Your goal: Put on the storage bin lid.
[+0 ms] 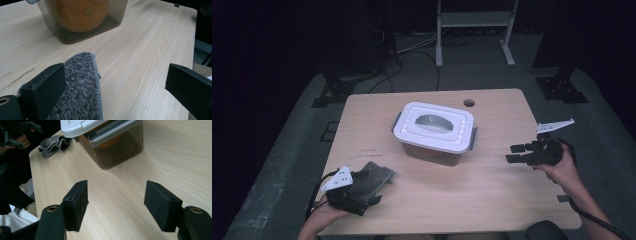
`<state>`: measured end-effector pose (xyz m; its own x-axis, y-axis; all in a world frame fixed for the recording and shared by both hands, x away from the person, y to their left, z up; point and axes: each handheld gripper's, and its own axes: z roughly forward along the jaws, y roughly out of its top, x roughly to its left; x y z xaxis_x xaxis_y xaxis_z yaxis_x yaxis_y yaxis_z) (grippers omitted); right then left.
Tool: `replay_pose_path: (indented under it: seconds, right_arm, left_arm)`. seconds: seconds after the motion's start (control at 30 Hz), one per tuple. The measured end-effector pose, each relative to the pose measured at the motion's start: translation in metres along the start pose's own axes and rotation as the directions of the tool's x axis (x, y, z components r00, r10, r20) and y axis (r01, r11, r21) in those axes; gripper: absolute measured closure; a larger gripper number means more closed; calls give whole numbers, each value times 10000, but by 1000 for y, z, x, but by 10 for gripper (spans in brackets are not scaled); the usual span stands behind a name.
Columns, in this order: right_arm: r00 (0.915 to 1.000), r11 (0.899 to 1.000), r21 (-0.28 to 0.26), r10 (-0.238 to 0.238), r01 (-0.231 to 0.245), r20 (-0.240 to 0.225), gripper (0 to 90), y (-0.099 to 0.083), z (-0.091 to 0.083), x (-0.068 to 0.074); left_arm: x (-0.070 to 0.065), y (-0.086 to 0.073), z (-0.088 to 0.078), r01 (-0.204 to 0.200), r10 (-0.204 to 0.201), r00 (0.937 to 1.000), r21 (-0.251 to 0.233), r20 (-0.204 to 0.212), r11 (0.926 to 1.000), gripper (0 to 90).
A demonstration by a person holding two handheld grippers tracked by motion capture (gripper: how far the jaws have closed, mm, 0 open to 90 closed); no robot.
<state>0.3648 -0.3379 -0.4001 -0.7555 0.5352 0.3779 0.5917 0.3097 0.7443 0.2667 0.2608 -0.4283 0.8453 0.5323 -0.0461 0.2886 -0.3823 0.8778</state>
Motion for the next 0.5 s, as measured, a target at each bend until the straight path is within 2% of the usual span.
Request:
replay_pose_path:
  seconds: [0.5]
  right_arm:
    - [9984, 9982, -236, 560, -559, 21, 344, -25, -7, -8]
  left_arm:
    - [0, -1, 0, 27, -27, 10000, 20, -8, 10000, 25]
